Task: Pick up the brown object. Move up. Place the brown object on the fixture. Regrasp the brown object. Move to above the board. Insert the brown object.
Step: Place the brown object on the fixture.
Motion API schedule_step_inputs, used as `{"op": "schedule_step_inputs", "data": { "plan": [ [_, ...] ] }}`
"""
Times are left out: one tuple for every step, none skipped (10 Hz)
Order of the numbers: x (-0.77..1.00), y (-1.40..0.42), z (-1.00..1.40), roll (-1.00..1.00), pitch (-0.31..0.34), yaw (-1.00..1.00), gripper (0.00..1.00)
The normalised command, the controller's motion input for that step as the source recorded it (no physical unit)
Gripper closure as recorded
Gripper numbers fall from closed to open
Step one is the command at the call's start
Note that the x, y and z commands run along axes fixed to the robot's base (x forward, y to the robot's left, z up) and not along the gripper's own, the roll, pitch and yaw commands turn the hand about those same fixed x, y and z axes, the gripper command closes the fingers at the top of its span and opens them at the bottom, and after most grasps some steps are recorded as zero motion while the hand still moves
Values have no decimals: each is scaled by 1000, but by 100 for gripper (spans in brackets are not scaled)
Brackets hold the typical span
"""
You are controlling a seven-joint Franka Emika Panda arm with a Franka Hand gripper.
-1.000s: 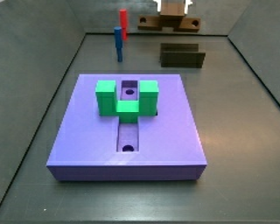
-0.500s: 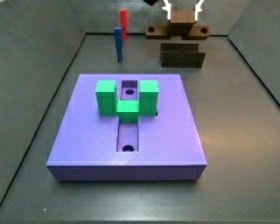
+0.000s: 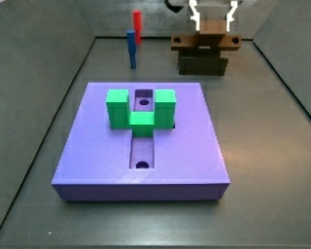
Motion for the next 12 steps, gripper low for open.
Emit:
{"op": "schedule_step_inputs", "data": {
  "plan": [
    [0,-6,-226,0,-134,103,100],
    [-20,-6,-177,0,-131,131,100],
    [-89,-29,-120,43,-71,120,100],
    [-89,-100,-140,83,-91,117,100],
    [-60,-160,-217,157,-117,109,100],
    [0,-154,-280,217,-134,80,100],
    [6,-51,-209,271,-40,17,100],
    [0,0,-137,246,0,0,100],
    [0,0,-149,286,0,0,100],
    [-17,0,-151,146,0,0,100],
    [0,0,0,0,0,0,100],
    [0,0,0,0,0,0,0]
  ]
}}
